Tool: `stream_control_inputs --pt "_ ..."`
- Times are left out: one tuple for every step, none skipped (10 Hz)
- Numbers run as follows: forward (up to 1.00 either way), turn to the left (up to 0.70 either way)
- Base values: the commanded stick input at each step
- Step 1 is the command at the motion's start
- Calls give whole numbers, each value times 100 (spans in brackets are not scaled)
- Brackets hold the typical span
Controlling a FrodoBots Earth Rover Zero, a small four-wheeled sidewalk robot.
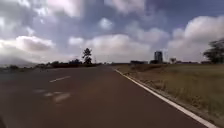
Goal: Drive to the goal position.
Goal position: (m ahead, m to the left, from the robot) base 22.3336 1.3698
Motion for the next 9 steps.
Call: stream_control_inputs --pt "100 0" --pt "100 0" --pt "100 0" --pt "100 0" --pt "100 0" --pt "100 0" --pt "100 0" --pt "100 0" --pt "100 0"
